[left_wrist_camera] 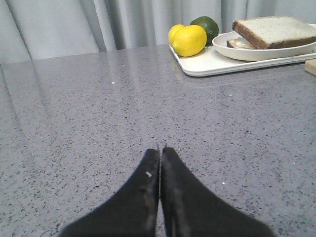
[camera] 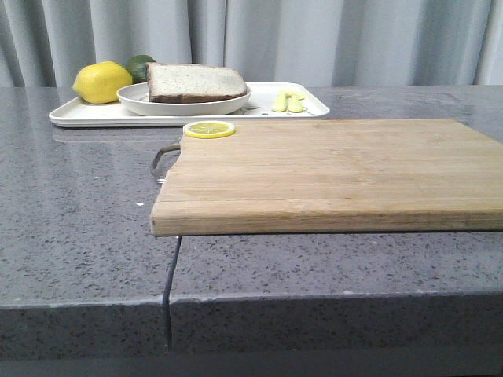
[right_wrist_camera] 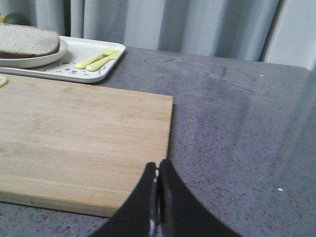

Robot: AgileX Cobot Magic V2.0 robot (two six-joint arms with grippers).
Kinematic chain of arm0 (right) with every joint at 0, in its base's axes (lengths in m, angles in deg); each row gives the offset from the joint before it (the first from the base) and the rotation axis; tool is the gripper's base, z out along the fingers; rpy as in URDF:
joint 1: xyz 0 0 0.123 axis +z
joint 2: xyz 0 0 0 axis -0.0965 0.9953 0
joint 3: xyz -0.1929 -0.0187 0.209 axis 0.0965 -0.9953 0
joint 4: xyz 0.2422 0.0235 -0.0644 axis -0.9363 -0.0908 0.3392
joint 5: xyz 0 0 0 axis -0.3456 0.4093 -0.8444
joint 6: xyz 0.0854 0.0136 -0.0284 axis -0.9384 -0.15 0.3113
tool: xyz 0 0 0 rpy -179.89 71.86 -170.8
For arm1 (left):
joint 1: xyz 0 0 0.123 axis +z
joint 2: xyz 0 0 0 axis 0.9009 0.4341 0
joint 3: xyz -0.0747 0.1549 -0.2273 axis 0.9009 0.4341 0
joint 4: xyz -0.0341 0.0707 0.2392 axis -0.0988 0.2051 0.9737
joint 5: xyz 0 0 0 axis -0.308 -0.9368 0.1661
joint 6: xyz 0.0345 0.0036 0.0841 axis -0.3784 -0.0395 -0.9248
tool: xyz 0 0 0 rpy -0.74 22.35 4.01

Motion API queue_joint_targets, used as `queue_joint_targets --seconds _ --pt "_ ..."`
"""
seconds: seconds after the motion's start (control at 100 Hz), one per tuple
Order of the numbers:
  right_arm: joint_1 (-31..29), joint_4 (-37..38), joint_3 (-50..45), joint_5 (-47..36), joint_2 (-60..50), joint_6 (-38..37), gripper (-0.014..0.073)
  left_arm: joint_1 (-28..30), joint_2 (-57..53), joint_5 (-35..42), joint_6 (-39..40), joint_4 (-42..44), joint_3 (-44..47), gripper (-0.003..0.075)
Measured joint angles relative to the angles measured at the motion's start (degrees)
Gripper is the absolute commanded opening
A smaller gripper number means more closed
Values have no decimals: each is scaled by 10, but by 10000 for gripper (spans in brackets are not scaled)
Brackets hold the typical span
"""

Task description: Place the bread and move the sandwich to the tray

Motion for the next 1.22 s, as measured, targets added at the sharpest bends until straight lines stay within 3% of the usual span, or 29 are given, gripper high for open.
queue_joint_targets --seconds 0.37,1.22 --pt "-15 1 -79 -26 -52 -11 -67 0 0 1 0 0 0 -19" --pt "-15 1 -82 -44 -52 -15 -67 0 0 1 0 0 0 -19"
